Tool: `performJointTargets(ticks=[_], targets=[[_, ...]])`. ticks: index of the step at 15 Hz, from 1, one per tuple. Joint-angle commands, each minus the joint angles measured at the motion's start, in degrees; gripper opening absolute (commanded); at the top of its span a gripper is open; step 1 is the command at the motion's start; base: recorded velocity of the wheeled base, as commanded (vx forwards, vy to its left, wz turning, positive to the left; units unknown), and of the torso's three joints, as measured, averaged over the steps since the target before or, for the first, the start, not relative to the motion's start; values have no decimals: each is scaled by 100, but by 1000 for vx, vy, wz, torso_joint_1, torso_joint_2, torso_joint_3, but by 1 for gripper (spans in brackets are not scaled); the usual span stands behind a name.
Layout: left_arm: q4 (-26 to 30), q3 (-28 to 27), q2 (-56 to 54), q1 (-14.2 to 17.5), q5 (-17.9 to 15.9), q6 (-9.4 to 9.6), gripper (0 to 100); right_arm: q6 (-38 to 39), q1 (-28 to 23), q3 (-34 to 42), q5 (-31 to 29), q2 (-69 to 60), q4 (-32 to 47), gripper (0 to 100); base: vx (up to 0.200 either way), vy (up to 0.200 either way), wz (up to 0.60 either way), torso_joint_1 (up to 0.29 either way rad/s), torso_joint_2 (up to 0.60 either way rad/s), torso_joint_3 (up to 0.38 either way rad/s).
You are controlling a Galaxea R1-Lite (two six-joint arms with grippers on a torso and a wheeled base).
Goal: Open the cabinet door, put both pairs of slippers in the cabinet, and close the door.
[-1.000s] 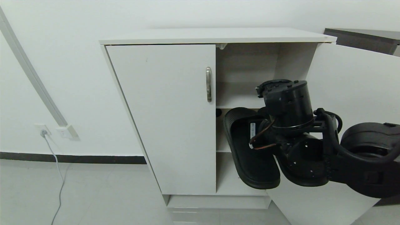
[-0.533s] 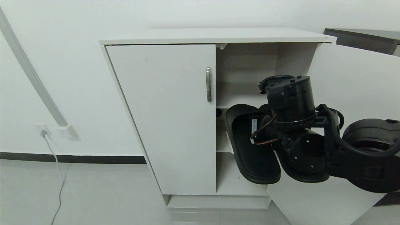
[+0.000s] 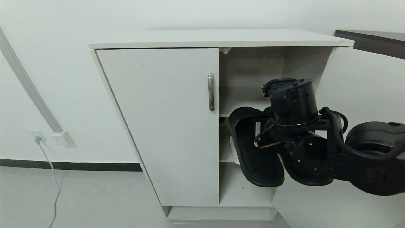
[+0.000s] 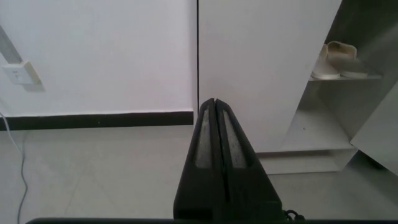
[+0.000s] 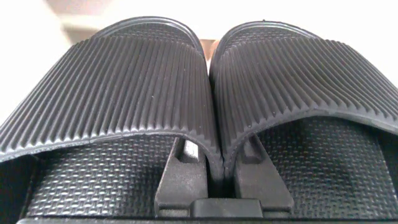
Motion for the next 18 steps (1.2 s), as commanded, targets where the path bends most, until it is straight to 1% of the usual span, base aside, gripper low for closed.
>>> performJointTargets(ticks=[1,5,9,13,18], targets=[[-1,0,4,2,-1,2,0,-1,1,-3,2,-5,-2,0,200,0,0,2,-2,2],[-1,0,4,2,8,19,0,-1,1,-29,11,4,-37,0,200,0,0,1,1,6],[-1,0,4,2,8,-7,0,8,-87,-126,64,215,-151,0,0,0,0,0,0,0],[-9,0,4,2,8,-7,0,-45,-403,-566,143,575,-134,0,0,0,0,0,0,0],[-9,0,4,2,16,-16,0,-203,-649,-1102,239,953,-98,0,0,0,0,0,0,0]])
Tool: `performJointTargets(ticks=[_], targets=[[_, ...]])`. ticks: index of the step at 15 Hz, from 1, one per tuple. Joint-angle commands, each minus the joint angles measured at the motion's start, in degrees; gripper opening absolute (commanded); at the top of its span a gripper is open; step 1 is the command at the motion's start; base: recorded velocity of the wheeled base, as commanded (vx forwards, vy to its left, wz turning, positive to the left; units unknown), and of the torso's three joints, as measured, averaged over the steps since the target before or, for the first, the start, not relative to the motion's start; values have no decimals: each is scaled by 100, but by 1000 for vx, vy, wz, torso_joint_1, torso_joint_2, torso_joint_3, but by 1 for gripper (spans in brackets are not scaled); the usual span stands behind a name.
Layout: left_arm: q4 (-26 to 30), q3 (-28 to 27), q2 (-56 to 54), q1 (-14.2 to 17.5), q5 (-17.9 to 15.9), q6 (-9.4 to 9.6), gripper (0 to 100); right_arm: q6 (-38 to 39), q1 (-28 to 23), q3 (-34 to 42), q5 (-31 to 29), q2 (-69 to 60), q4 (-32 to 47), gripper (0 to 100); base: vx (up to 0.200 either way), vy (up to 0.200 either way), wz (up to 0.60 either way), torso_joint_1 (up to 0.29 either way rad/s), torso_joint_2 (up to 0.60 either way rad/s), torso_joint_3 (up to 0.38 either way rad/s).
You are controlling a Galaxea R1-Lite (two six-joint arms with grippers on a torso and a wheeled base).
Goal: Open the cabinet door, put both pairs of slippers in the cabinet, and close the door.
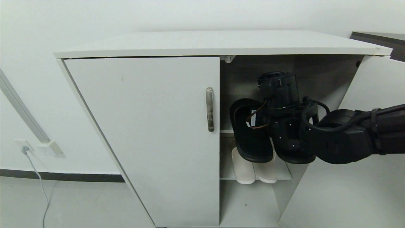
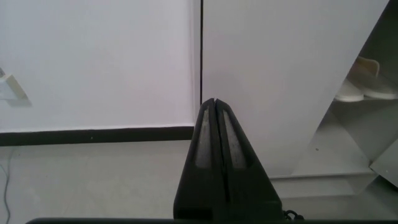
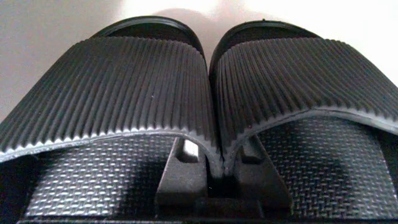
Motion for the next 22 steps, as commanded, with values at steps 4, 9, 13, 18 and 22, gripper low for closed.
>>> performJointTargets(ticks=[4,9,13,18,22], targets=[[-2,0,4,1,7,0,0,-102,-336,-500,144,400,3,0,0,0,0,0,0,0],[-2,0,4,1,7,0,0,-111,-477,-1009,496,593,231,0,0,0,0,0,0,0],[7,0,4,1,7,0,0,-234,-626,-1422,505,892,231,0,0,0,0,0,0,0],[-2,0,4,1,7,0,0,-313,-696,-1519,514,980,223,0,0,0,0,0,0,0],[-2,0,4,1,7,-9,0,-313,-714,-1537,575,1006,223,0,0,0,0,0,0,0]])
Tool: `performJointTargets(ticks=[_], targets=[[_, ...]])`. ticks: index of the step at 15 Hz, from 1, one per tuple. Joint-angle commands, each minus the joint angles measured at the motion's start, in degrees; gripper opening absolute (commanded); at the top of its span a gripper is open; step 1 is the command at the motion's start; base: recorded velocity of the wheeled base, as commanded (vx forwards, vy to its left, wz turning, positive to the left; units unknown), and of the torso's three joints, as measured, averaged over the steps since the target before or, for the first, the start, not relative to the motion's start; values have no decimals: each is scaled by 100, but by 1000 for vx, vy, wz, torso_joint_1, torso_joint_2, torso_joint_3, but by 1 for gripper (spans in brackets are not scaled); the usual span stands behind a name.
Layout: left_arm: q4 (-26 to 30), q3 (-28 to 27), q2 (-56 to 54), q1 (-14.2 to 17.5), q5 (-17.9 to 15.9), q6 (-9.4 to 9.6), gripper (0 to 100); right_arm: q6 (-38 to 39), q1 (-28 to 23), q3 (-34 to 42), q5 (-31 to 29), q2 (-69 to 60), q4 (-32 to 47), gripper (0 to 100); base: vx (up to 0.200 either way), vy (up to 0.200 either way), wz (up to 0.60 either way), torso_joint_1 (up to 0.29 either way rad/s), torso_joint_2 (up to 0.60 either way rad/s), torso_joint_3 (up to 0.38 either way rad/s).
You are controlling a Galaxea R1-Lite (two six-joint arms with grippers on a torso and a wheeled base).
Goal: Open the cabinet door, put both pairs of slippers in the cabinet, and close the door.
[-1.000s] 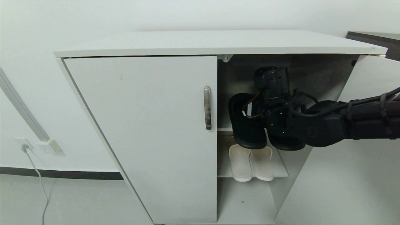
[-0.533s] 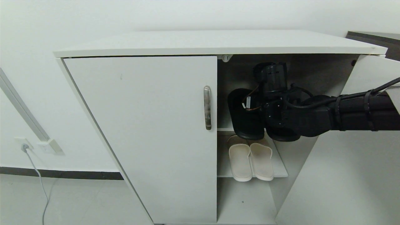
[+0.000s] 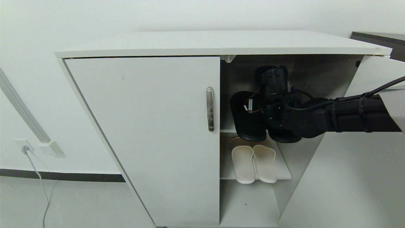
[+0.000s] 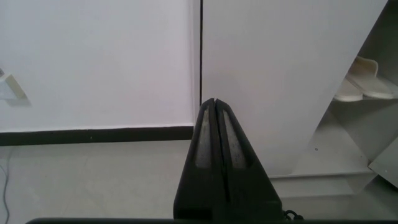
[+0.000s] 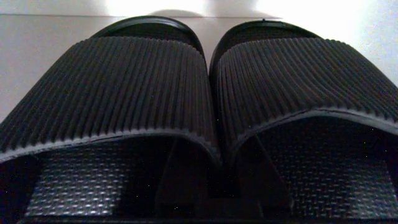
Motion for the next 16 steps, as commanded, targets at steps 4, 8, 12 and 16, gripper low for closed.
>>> performJointTargets(ticks=[4,8,12,16], targets=[[4,0,4,1,-2,0,0,-36,-12,-38,-8,31,-3,0,0,0,0,0,0,0],[4,0,4,1,16,0,0,-45,-30,-20,1,31,6,100,0,0,0,0,0,0],[-5,0,4,1,16,0,0,-80,-21,322,-16,-118,-21,100,0,0,0,0,0,0],[-5,0,4,1,16,0,0,-36,76,639,-16,-329,-56,100,0,0,0,0,0,0]])
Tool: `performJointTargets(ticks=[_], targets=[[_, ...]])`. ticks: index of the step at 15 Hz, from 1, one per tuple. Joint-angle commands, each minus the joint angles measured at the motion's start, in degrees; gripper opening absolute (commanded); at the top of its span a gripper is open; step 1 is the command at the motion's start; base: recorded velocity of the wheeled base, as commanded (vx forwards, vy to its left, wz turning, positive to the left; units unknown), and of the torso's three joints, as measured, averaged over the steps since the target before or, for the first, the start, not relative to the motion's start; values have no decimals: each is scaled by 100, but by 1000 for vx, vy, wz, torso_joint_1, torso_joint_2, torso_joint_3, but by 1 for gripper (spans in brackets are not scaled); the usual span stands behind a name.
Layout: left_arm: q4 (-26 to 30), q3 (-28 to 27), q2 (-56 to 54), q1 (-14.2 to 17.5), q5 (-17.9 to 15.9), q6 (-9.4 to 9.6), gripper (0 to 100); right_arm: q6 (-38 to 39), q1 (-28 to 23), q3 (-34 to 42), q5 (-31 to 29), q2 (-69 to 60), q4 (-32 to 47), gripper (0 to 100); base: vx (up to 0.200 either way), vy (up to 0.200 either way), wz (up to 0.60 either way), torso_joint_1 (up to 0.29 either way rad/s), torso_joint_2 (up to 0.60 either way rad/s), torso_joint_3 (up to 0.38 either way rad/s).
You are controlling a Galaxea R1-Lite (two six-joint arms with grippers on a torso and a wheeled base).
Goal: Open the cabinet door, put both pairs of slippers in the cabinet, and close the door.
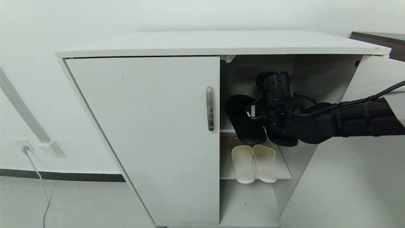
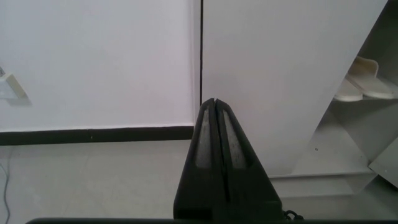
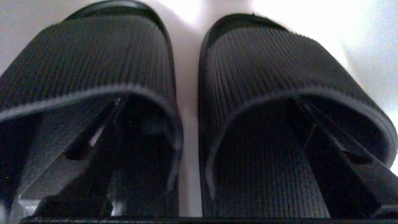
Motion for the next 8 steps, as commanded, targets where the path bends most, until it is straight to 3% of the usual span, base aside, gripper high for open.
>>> performJointTargets(ticks=[1,8], targets=[[-2,0,4,1,1,0,0,24,88,193,-13,-237,0,100,0,0,0,0,0,0],[-2,0,4,1,10,-9,0,41,537,1336,-48,-1072,-501,100,0,0,0,0,0,0]])
